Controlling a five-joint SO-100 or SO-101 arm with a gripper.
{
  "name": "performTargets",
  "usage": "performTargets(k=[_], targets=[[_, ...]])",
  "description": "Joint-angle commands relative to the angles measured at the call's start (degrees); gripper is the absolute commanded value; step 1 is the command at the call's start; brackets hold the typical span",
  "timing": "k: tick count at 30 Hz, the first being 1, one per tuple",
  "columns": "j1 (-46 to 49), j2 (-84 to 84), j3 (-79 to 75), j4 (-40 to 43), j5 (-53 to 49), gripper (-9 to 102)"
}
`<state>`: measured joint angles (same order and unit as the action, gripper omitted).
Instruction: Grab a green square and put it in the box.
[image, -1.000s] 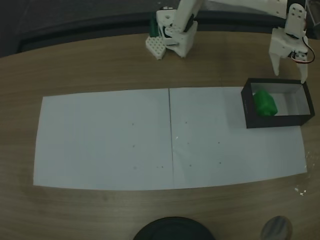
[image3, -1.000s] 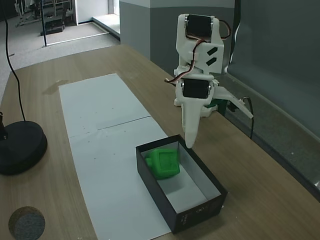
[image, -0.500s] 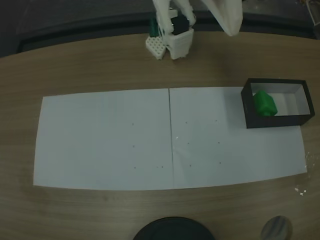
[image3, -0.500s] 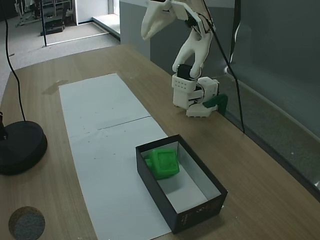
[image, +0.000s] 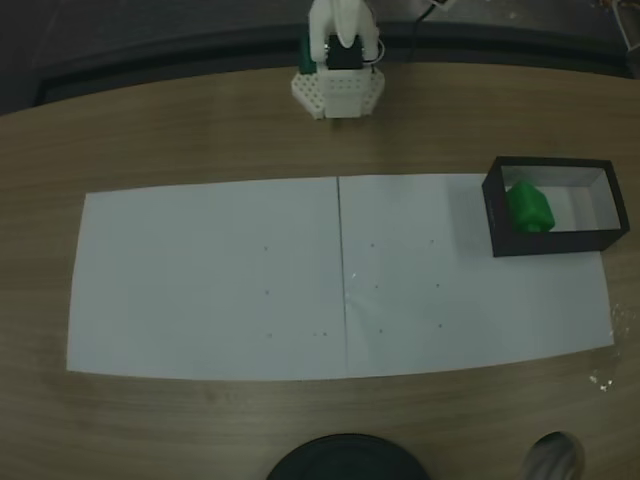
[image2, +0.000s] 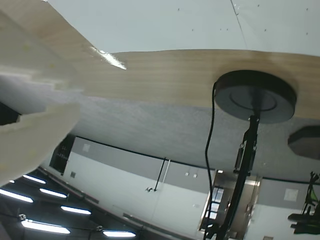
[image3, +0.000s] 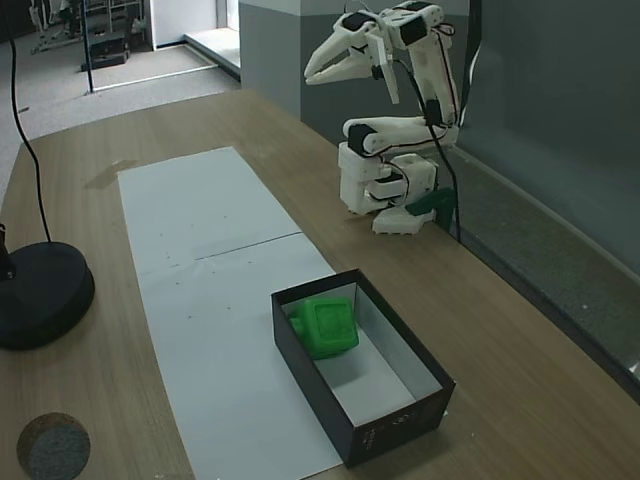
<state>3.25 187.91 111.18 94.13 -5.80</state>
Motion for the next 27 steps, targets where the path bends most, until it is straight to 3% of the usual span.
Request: performTargets(k=[1,18,27], targets=[[1.93,3.60,2.37,-3.69,-0.18,0],[2.20,11.16,43.77,-36.47,0.35,0],[1.76,11.16,57.92,-42.28,0.44,0]])
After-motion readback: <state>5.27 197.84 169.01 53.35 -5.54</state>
